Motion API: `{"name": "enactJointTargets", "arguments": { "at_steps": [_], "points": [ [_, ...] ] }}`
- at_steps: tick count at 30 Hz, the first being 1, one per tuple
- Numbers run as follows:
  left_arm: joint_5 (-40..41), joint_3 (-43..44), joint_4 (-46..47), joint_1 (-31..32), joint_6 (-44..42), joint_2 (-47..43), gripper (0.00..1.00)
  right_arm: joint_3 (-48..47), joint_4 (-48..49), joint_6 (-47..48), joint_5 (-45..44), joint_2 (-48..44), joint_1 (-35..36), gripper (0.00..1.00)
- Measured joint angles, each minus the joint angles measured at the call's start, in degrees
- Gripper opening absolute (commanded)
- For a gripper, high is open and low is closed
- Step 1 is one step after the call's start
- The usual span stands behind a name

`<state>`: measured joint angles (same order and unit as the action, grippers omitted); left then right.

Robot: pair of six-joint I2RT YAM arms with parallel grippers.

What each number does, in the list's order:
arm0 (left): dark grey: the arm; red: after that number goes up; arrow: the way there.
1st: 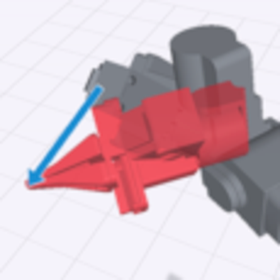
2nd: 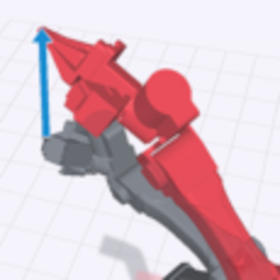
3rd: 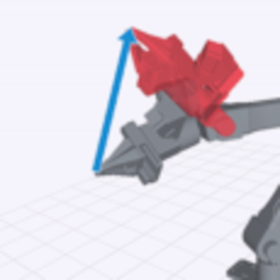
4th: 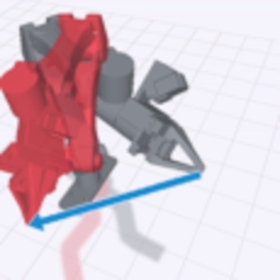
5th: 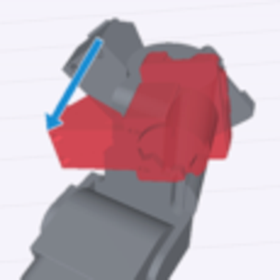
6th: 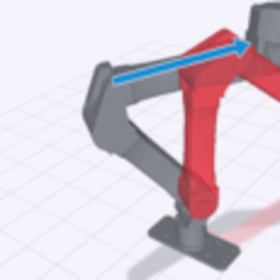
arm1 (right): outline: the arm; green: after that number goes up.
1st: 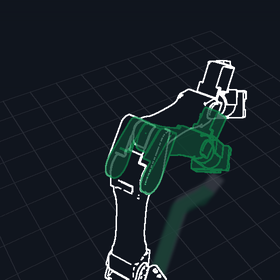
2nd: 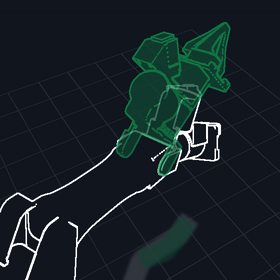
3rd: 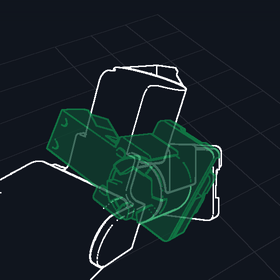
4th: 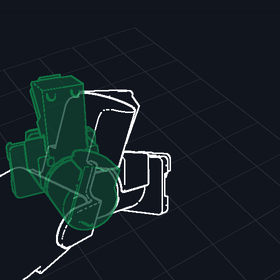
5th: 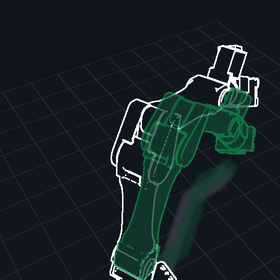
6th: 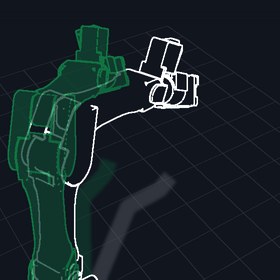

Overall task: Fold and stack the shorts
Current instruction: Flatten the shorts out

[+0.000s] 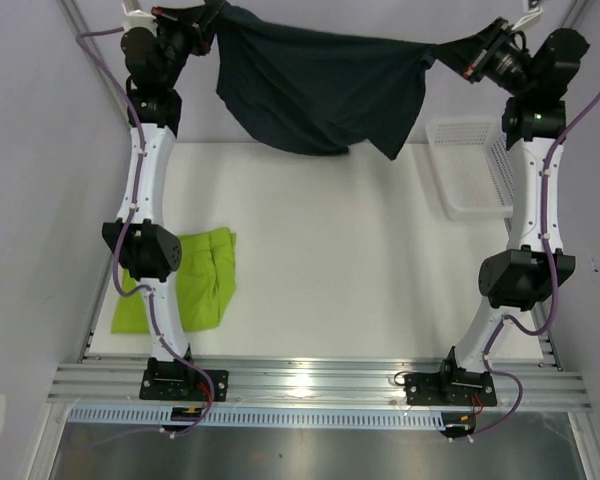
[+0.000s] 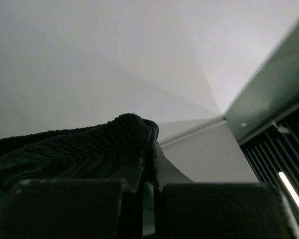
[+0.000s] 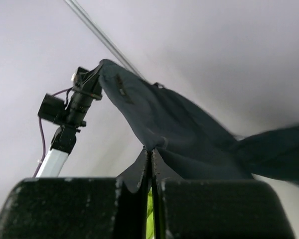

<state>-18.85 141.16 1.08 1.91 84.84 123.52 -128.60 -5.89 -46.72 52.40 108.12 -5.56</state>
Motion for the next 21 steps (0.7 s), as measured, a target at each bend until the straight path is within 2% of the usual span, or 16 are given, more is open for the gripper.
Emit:
{"name": "enactJointTargets", "arguments": {
  "at_steps": [4, 8, 14, 17, 21],
  "points": [
    [-1.0, -2.5, 4.8, 0.3, 0.1, -6.3, 0.0, -2.1, 4.8, -2.3, 1.8, -1.4, -2.5, 0.0],
    [-0.4, -15.8, 4.7, 0.4, -2.5, -19.9, 0.0, 2.3, 5.9, -2.7, 3.7, -8.4, -2.5, 0.0],
    [1.3, -28.3, 4.4, 0.1, -6.5, -38.1, 0.0, 7.3, 7.5, -2.5, 5.3, -22.8, -2.2, 0.0],
    [2.4, -30.9, 4.3, 0.0, -8.2, -45.2, 0.0, 7.5, 7.9, -1.9, 5.7, -29.2, -2.2, 0.0],
    [3.3, -31.2, 4.3, 0.0, -9.3, -49.6, 0.0, 7.1, 8.3, -1.2, 6.1, -33.1, -2.4, 0.0]
  ]
}}
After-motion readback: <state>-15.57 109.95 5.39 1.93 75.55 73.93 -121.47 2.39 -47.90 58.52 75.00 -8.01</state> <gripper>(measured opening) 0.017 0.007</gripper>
